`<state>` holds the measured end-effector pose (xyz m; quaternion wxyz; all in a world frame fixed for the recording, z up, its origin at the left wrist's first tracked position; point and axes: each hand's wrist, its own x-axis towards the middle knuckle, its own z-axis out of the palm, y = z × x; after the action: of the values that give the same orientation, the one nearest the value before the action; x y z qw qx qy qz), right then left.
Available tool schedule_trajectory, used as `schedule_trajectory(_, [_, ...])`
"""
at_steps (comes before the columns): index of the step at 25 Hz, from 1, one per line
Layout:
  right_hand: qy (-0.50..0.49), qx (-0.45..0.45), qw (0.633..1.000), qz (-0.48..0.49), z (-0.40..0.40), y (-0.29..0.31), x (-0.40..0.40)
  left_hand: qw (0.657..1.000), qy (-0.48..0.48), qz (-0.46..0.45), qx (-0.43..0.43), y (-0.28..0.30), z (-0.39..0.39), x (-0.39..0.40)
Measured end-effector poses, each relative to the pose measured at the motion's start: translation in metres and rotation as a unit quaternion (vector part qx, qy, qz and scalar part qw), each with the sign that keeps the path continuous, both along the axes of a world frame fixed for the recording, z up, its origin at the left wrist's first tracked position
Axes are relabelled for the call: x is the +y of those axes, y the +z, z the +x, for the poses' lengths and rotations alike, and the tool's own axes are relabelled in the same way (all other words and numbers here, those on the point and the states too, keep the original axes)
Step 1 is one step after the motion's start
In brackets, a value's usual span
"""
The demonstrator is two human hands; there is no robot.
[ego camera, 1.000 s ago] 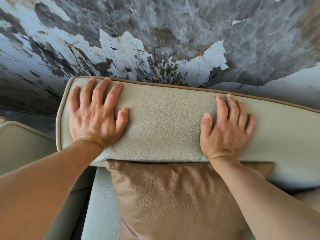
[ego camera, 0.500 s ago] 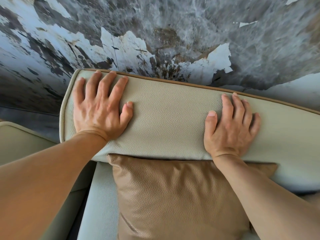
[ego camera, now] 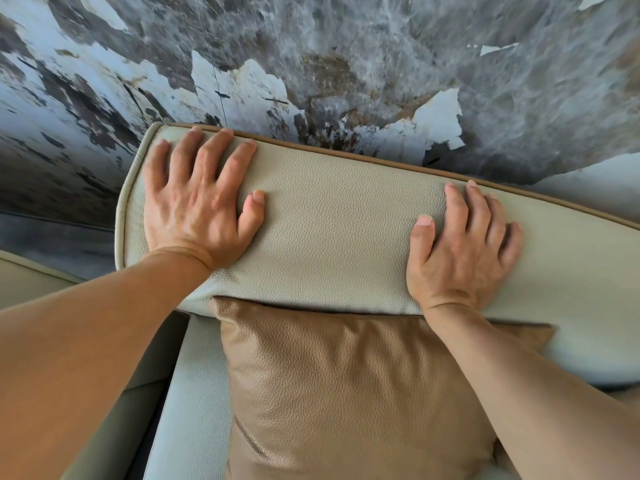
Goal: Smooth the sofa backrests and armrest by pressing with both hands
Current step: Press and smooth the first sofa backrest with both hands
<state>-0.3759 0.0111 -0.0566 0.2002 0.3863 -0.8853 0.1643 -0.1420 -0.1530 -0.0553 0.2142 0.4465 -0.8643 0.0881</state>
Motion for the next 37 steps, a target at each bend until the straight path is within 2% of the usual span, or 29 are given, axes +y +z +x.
schedule_trajectory(27, [-0.024, 0.01, 1.0, 0.01, -0.035, 0.001, -0.035, 1.0, -0.022, -0.011, 0.003, 0.002, -0.045, -0.048])
schedule_trajectory(37, [-0.034, -0.006, 0.999, 0.008, -0.034, -0.001, -0.038, 0.997, -0.03, 0.064, -0.017, 0.012, -0.044, -0.047])
